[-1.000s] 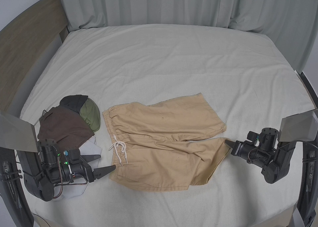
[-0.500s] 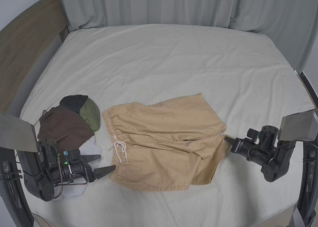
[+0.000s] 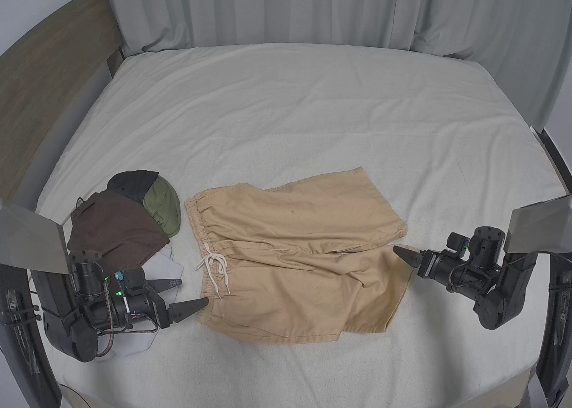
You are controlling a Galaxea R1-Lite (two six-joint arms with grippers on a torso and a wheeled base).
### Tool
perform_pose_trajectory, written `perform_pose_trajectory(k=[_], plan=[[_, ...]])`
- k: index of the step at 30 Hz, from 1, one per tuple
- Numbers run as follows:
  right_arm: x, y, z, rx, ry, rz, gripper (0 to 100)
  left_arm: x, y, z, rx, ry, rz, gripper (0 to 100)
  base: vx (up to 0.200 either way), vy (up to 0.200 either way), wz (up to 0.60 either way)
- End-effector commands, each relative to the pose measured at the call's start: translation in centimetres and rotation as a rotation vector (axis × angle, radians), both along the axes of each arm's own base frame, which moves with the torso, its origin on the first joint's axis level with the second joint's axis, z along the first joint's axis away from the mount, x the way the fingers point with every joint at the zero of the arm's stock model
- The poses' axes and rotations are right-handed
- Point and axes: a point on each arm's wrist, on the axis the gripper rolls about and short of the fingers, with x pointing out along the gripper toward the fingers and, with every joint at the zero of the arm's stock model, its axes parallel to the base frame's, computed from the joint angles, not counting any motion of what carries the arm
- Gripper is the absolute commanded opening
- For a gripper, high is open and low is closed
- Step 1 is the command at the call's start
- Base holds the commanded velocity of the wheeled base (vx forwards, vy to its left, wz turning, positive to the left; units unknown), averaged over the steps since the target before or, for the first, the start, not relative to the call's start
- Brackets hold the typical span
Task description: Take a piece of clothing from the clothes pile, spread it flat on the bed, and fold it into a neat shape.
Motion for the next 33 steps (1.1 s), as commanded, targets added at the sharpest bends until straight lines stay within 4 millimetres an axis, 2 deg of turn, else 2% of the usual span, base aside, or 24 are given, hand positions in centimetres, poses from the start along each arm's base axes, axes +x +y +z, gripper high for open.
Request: perform_pose_trajectory(k=[1, 9, 22, 26, 33], plan=[[-1.3, 0.0, 1.2, -0.012, -0.010, 0.019, 100, 0.0, 0.0, -0.1, 0.001, 0.003, -0.001, 100, 0.000, 0.000, 0.00], [-3.6, -0.3, 0.2, -0.108, 0.033, 0.102, 100, 0.0, 0.0, -0.1, -0.001, 0.004, -0.002, 100, 0.000, 0.000, 0.00], [-5.7, 0.1, -1.1, -0.148, 0.120, 0.146, 100, 0.0, -0.1, -0.2, -0.001, 0.009, -0.007, 100, 0.000, 0.000, 0.00], [-6.0, 0.5, -1.6, -0.153, 0.143, 0.165, 100, 0.0, 0.0, -0.8, -0.003, 0.034, -0.002, 100, 0.000, 0.000, 0.00], [-6.0, 0.6, -1.8, -0.153, 0.149, 0.168, 100, 0.2, 0.1, -3.2, -0.007, 0.126, 0.002, 100, 0.000, 0.000, 0.00]])
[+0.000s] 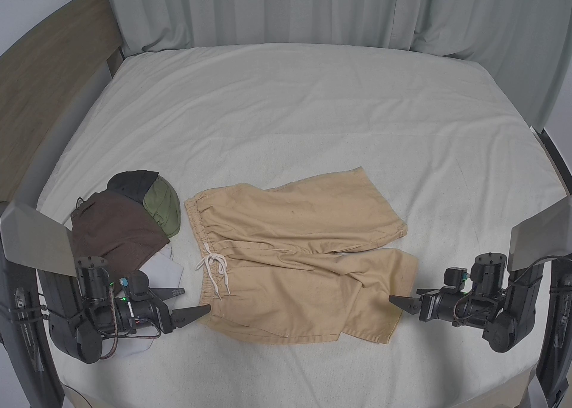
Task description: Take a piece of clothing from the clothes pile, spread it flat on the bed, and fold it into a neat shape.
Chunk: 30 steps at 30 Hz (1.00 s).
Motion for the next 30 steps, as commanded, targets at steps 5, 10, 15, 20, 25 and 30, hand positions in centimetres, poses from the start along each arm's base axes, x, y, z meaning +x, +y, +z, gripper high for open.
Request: perform_pose_trajectory(k=[5, 10, 15, 20, 25, 30], plan=[[0.1, 0.1, -0.2, -0.002, 0.003, 0.003, 100, 0.6, -0.4, -3.2, -0.045, 0.152, 0.028, 100, 0.000, 0.000, 0.00], [0.1, 0.1, -0.2, -0.001, 0.002, 0.003, 100, 1.4, -0.9, -3.7, -0.082, 0.202, 0.086, 100, 0.000, 0.000, 0.00], [0.1, 0.1, -0.2, -0.001, 0.002, 0.005, 100, 1.9, -1.1, -4.8, -0.056, 0.208, 0.120, 100, 0.000, 0.000, 0.00], [0.2, 0.1, -0.1, -0.001, -0.003, 0.003, 100, 1.9, -1.2, -5.0, -0.061, 0.223, 0.124, 100, 0.000, 0.000, 0.00], [0.2, 0.1, -0.2, -0.001, -0.001, 0.005, 100, 1.6, -1.5, -5.7, -0.054, 0.249, 0.112, 100, 0.000, 0.000, 0.00], [0.2, 0.1, -0.1, 0.000, -0.004, 0.003, 100, 1.5, -1.9, -6.3, -0.050, 0.267, 0.100, 100, 0.000, 0.000, 0.00]])
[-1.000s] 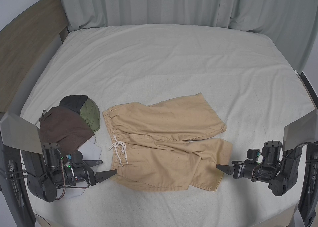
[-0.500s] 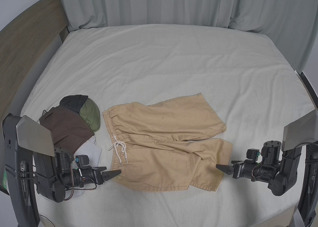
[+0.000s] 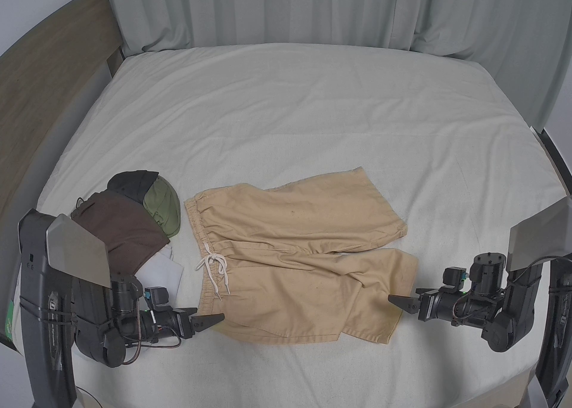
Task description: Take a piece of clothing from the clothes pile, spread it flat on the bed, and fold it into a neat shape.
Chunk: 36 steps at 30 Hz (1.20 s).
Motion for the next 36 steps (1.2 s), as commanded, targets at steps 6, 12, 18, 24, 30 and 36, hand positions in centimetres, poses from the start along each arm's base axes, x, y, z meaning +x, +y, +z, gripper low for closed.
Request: perform_pose_trajectory(k=[6, 12, 18, 24, 30, 36], plan=[[0.0, 0.0, -0.1, 0.000, 0.002, 0.000, 100, 0.1, -0.3, -1.0, 0.004, 0.023, -0.011, 100, 0.000, 0.000, 0.00], [0.0, 0.0, -0.1, 0.000, 0.002, 0.001, 100, 0.3, -0.4, -1.1, 0.004, 0.013, -0.010, 0, 0.000, 0.000, 0.00], [-0.6, 0.3, -0.2, 0.007, 0.024, 0.032, 100, 0.6, -0.4, -1.0, 0.002, 0.004, -0.010, 0, 0.000, 0.000, 0.00], [-1.3, 1.1, -0.9, 0.002, 0.066, 0.074, 100, 0.6, -0.4, -1.0, 0.003, 0.003, -0.010, 0, 0.000, 0.000, 0.00], [-2.5, 1.8, -1.4, -0.012, 0.114, 0.113, 100, 0.6, -0.4, -1.0, 0.003, 0.002, -0.012, 0, 0.000, 0.000, 0.00], [-2.9, 2.9, -1.8, -0.014, 0.133, 0.151, 100, 0.6, -0.3, -1.0, 0.004, 0.001, -0.012, 0, 0.000, 0.000, 0.00]])
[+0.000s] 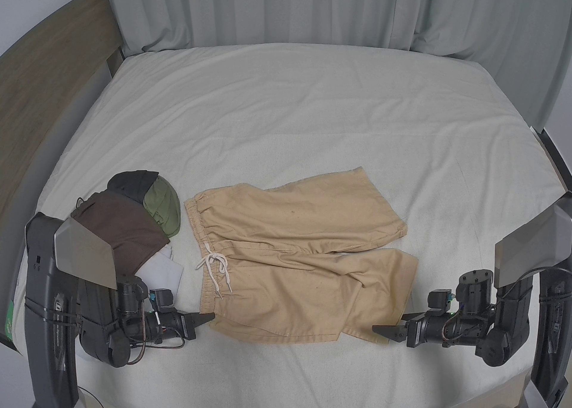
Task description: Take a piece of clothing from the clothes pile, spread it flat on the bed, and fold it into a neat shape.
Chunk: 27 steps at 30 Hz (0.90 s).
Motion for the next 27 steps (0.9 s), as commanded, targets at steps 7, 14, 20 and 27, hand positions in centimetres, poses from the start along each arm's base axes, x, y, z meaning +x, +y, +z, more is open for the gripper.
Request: perform_pose_trajectory(k=[7, 14, 20, 27], plan=[[-0.5, 0.7, -1.1, -0.010, 0.047, 0.023, 100, 0.0, 0.0, 0.0, 0.001, -0.001, 0.000, 0, 0.000, 0.000, 0.00], [-0.3, 1.0, -1.1, 0.009, 0.055, 0.016, 100, 0.0, 0.0, 0.0, 0.002, -0.002, -0.001, 0, 0.000, 0.000, 0.00], [-0.3, 1.0, -1.3, 0.005, 0.061, 0.014, 0, 0.0, 0.0, 0.0, 0.002, -0.002, -0.001, 0, 0.000, 0.000, 0.00], [-0.4, 0.9, -1.7, -0.007, 0.078, 0.010, 0, 0.0, 0.0, 0.0, 0.002, 0.000, -0.001, 0, 0.000, 0.000, 0.00]])
